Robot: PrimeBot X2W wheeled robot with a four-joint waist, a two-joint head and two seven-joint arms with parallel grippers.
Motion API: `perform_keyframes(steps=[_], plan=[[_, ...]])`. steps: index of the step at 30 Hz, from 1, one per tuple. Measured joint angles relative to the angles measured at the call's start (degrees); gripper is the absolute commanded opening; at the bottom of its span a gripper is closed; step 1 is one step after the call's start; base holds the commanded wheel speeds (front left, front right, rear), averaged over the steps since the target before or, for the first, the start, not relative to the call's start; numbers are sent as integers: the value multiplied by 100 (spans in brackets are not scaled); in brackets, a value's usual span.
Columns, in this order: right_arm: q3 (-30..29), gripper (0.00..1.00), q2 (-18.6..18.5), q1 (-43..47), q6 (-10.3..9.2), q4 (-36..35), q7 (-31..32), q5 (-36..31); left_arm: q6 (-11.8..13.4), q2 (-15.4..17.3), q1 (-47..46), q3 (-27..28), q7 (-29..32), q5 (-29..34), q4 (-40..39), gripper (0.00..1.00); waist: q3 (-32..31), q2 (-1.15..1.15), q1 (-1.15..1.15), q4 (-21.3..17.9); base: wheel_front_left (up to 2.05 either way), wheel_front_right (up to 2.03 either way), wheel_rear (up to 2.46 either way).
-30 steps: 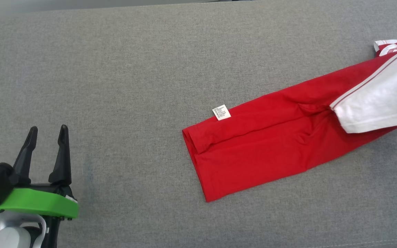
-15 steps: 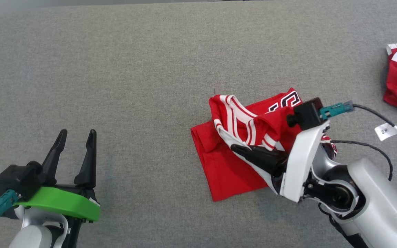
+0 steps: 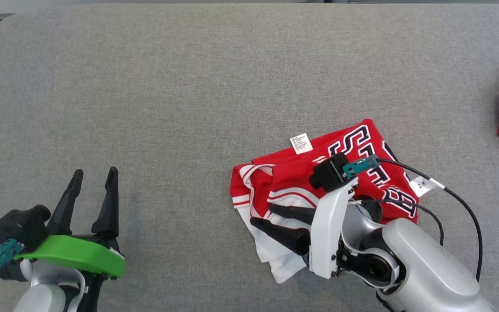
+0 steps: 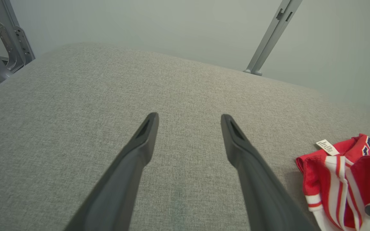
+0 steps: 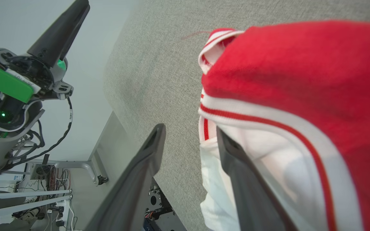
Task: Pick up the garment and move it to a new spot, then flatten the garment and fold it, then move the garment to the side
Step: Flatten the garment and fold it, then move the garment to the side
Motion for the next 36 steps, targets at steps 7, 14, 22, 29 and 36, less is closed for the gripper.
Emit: perform_keyframes(steps=[7,14,22,29,36], plan=[[29,100,118,-116,19,-25,-91,118,-84,20,9,98,-7,-120,90,100,-178,0,0,-192,0,0,0],[-409,100,111,30,51,-1163,146,1299,-105,170,77,281,0,-147,26,100,-346,0,0,-514,0,0,0],[-2298,100,-1062,-101,-561,-605,-396,793,-108,104,71,83,103,-152,-171,100,-271,0,0,-677,0,0,0],[-2208,100,-1294,199,-563,148,-385,703,-151,24,52,-58,152,-152,-240,100,-67,0,0,-483,0,0,0],[-2108,100,-1456,231,-513,541,-309,625,-163,-38,-21,-70,129,-152,-198,100,90,0,0,-179,0,0,0]])
